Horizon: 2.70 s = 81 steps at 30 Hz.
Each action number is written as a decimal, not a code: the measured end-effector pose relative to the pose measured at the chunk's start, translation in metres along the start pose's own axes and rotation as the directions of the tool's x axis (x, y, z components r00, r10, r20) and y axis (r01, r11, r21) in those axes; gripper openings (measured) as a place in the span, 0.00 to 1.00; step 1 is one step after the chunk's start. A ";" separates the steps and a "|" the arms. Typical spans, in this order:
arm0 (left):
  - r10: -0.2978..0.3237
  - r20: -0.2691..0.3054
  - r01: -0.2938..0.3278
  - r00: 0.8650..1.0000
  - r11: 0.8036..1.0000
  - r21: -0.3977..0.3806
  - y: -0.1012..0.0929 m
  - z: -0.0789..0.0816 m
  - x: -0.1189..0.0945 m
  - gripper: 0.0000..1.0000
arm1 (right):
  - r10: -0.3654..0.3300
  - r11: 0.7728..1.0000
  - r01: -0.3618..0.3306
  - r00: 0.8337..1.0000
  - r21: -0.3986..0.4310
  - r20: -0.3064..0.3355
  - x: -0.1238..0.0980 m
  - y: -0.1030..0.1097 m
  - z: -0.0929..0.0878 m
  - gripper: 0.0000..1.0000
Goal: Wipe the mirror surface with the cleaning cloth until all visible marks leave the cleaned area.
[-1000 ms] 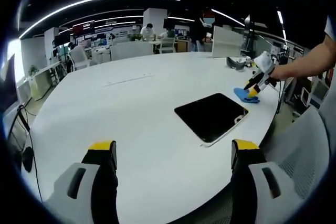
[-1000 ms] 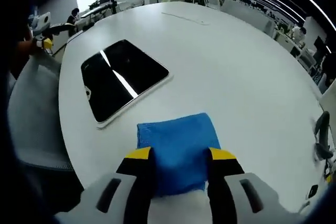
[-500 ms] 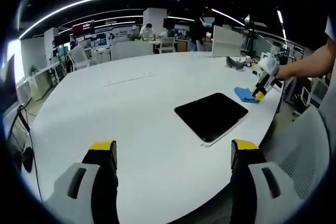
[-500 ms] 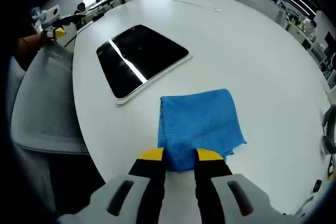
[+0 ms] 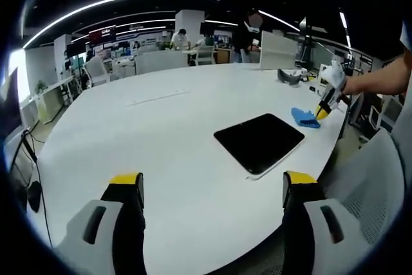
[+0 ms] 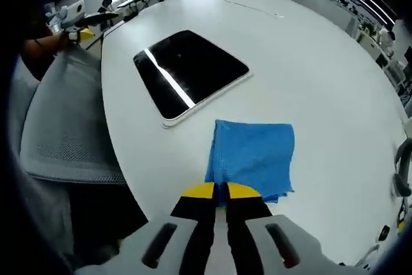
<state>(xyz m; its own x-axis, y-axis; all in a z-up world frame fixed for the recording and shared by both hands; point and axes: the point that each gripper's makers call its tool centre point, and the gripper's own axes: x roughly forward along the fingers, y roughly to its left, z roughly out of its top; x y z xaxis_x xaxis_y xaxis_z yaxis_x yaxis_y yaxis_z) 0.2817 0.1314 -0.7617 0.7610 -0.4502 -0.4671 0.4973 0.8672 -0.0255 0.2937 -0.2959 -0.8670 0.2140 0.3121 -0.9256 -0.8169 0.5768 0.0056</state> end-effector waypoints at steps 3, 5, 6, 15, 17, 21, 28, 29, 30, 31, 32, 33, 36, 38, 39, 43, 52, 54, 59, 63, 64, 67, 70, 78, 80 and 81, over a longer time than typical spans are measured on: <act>0.001 0.000 -0.001 1.000 1.000 -0.001 0.000 0.000 0.000 0.87 | 0.012 0.999 -0.013 0.999 0.036 0.031 -0.001 -0.001 0.005 0.18; 0.002 -0.001 -0.002 1.000 1.000 -0.001 0.000 0.000 0.000 0.87 | 0.003 0.999 -0.006 0.998 0.052 0.068 -0.007 -0.008 0.013 0.16; 0.001 -0.001 -0.001 1.000 1.000 -0.001 0.000 0.000 0.000 0.87 | -0.007 0.999 0.003 0.996 0.054 0.084 -0.009 -0.012 0.017 0.16; 0.002 -0.008 -0.002 1.000 1.000 0.003 0.000 -0.001 0.001 0.87 | -0.046 0.993 0.032 0.991 0.113 0.123 0.007 -0.033 0.019 0.20; 0.003 -0.008 -0.003 1.000 1.000 0.002 0.001 -0.001 0.001 0.87 | -0.046 0.994 0.033 0.992 0.108 0.118 0.013 -0.029 0.017 0.22; 0.003 -0.010 -0.003 1.000 1.000 0.002 0.001 -0.001 0.001 0.87 | -0.086 0.986 0.065 0.987 0.154 0.139 0.015 -0.029 0.022 0.23; 0.005 -0.005 -0.005 1.000 1.000 0.001 0.001 -0.001 0.000 0.87 | -0.145 0.972 0.120 0.983 0.202 0.114 0.018 -0.022 0.026 0.15; 0.006 -0.004 -0.006 1.000 1.000 0.001 0.001 0.000 0.000 0.87 | -0.148 0.969 0.122 0.983 0.213 0.112 0.018 -0.021 0.027 0.14; 0.007 -0.004 -0.007 1.000 1.000 0.001 0.001 0.000 0.000 0.87 | -0.149 0.964 0.119 0.983 0.238 0.111 0.019 -0.022 0.028 0.12; 0.006 -0.005 -0.006 1.000 1.000 0.000 0.001 -0.001 -0.001 0.87 | -0.152 0.958 0.118 0.982 0.260 0.112 0.020 -0.023 0.029 0.10; 0.006 -0.008 -0.006 1.000 1.000 -0.002 0.001 -0.001 0.000 0.87 | -0.164 0.943 0.124 0.981 0.309 0.105 0.020 -0.026 0.029 0.07; 0.007 -0.010 -0.007 1.000 1.000 -0.003 0.001 -0.002 0.000 0.87 | -0.169 0.932 0.125 0.980 0.339 0.103 0.022 -0.029 0.029 0.03; 0.001 -0.018 -0.001 1.000 1.000 0.000 0.000 -0.003 0.000 0.87 | -0.159 0.925 0.114 0.983 0.361 0.096 0.022 -0.029 0.031 0.02; -0.003 -0.025 0.003 1.000 1.000 0.003 -0.001 -0.005 0.001 0.87 | -0.168 0.923 0.124 0.982 0.364 0.091 0.020 -0.026 0.031 0.02; -0.005 -0.028 0.005 1.000 1.000 0.003 -0.001 -0.005 0.001 0.87 | -0.172 0.923 0.128 0.981 0.364 0.092 0.021 -0.027 0.030 0.02; -0.011 -0.028 0.011 1.000 1.000 0.000 -0.003 -0.005 0.000 0.87 | -0.176 0.899 0.117 0.979 0.422 0.103 0.019 -0.023 0.030 0.01; -0.025 -0.036 0.024 0.999 0.999 -0.030 -0.003 -0.007 0.001 0.89 | -0.219 0.765 0.034 0.953 0.643 0.209 -0.005 -0.037 0.090 0.00; -0.034 -0.037 0.033 0.999 0.999 -0.025 -0.004 -0.008 0.002 0.90 | -0.228 0.743 0.019 0.947 0.669 0.227 -0.009 -0.041 0.102 0.00; -0.044 -0.035 0.043 0.998 0.999 -0.018 -0.007 -0.007 0.002 0.89 | -0.215 0.716 -0.037 0.938 0.697 0.271 -0.008 -0.037 0.137 0.01; -0.049 -0.041 0.049 0.998 0.999 -0.012 -0.008 -0.008 0.002 0.89 | -0.189 0.746 -0.033 0.947 0.665 0.258 0.004 -0.028 0.152 0.01; -0.053 -0.041 0.053 0.998 0.999 -0.003 -0.009 -0.008 0.003 0.89 | -0.191 0.751 -0.022 0.950 0.660 0.248 0.010 -0.027 0.154 0.01; -0.050 -0.040 0.050 0.998 0.999 0.005 -0.010 -0.007 0.002 0.88 | -0.180 0.753 -0.014 0.957 0.658 0.227 0.026 -0.024 0.156 0.01; -0.050 -0.036 0.050 0.998 0.999 0.001 -0.009 -0.007 0.002 0.89 | -0.220 0.750 0.039 0.956 0.661 0.194 0.038 -0.030 0.156 0.01; -0.070 -0.031 0.070 0.997 0.998 0.010 -0.012 -0.007 0.004 0.99 | -0.222 0.718 0.050 0.962 0.695 0.160 0.059 -0.025 0.155 0.01; -0.076 -0.031 0.077 0.997 0.997 0.013 -0.014 -0.007 0.004 0.99 | -0.234 0.672 0.033 0.957 0.740 0.170 0.062 -0.025 0.155 0.02; -0.075 -0.030 0.076 0.997 0.997 0.013 -0.013 -0.007 0.004 0.99 | -0.241 0.655 0.034 0.956 0.755 0.167 0.060 -0.026 0.154 0.02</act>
<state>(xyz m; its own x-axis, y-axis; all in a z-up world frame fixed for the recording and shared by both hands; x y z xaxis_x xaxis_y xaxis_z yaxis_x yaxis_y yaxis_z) 0.2754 0.1195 -0.7697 0.7087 -0.5078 -0.4899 0.5590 0.8277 -0.0493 0.4105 -0.1759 -0.8647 0.4913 0.2853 -0.8229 -0.1241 0.9581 0.2581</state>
